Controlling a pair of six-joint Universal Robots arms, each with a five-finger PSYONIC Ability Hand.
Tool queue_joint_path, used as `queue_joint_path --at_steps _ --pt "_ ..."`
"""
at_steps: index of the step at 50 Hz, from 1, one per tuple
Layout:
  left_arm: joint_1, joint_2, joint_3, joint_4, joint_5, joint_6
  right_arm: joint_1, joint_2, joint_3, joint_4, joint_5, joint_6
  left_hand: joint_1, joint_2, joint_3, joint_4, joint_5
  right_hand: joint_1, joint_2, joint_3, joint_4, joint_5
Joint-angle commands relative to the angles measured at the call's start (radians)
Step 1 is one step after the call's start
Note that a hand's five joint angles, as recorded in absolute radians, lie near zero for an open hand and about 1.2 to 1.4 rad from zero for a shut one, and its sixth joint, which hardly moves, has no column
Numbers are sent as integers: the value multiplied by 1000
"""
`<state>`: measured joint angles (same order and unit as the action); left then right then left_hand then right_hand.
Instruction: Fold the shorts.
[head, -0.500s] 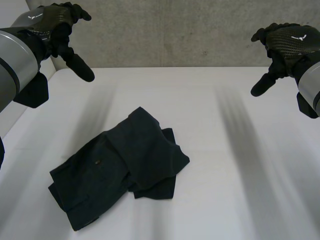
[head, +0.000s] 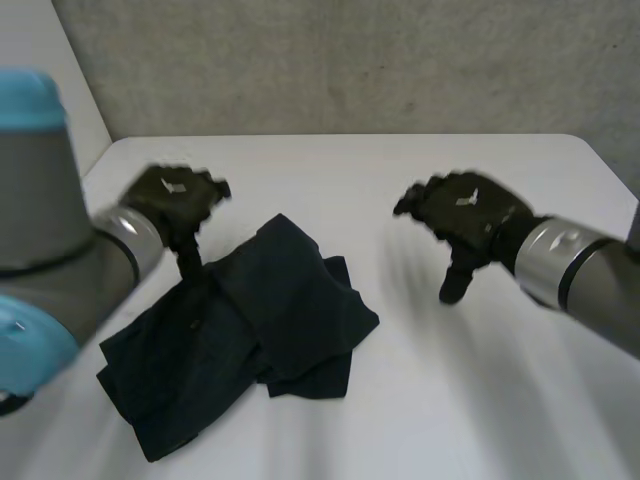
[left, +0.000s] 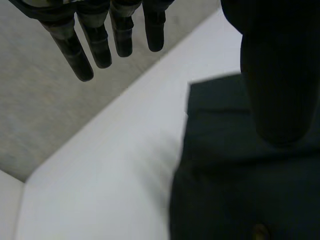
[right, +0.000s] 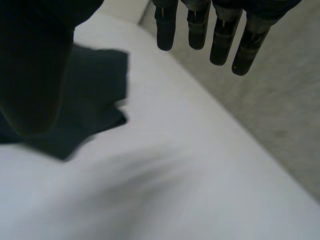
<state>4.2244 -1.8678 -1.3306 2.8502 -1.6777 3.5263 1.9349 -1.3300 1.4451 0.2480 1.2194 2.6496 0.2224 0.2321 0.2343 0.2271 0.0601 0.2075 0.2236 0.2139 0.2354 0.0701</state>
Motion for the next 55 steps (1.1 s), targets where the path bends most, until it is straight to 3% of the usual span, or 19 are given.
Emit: queue_joint_path --at_steps 1,5,11,16,19,27,31,43,45,47,52,55 --pt "-46 -86 -185 268 4 -18 1 38 123 -52 -6 -11 161 152 149 157 149 -33 -49 -39 -61 -70" --pt "-84 -192 -173 345 1 -18 -2 38 210 -136 -8 -20 357 347 345 352 345 -33 -49 -39 -61 -70" --pt "-132 -287 -64 351 -3 -26 -7 37 256 -194 -8 -23 651 641 639 646 639 -33 -49 -39 -61 -70" --pt "-182 -421 133 339 -10 -23 -30 34 258 -197 -3 -25 1173 1163 1161 1168 1160 -33 -49 -39 -61 -70" --pt "-185 -451 237 330 -26 -24 -37 32 258 -197 -1 -25 1174 1164 1162 1169 1162 -33 -49 -39 -61 -70" --pt "-176 -470 646 368 -232 -15 -37 17 261 -202 2 -23 1174 1164 1162 1169 1162 -33 -49 -39 -61 -70" --pt "-141 -487 776 385 -249 -4 -37 12 264 -202 2 -23 1174 1164 1162 1169 1162 -33 -49 -39 -61 -70" --pt "-57 -591 688 341 -250 48 -34 14 267 -202 0 -23 1174 1164 1162 1169 1162 -33 -49 -39 -61 -70" --pt "-50 -602 654 330 -247 49 -33 14 270 -202 0 -23 862 852 850 857 850 -33 -49 -39 -61 -70" --pt "-47 -606 599 314 -247 48 -30 14 273 -203 0 -23 379 369 367 374 366 -33 -49 -39 -61 -70" --pt "-55 -579 512 307 -247 45 -22 18 276 -203 2 -23 -2 -12 -14 -7 -15 -33 -49 -39 -61 -70" --pt "-49 -512 461 305 -249 40 -19 23 284 -214 2 -23 -21 -30 -33 -25 -33 -33 -49 -39 -61 -70"
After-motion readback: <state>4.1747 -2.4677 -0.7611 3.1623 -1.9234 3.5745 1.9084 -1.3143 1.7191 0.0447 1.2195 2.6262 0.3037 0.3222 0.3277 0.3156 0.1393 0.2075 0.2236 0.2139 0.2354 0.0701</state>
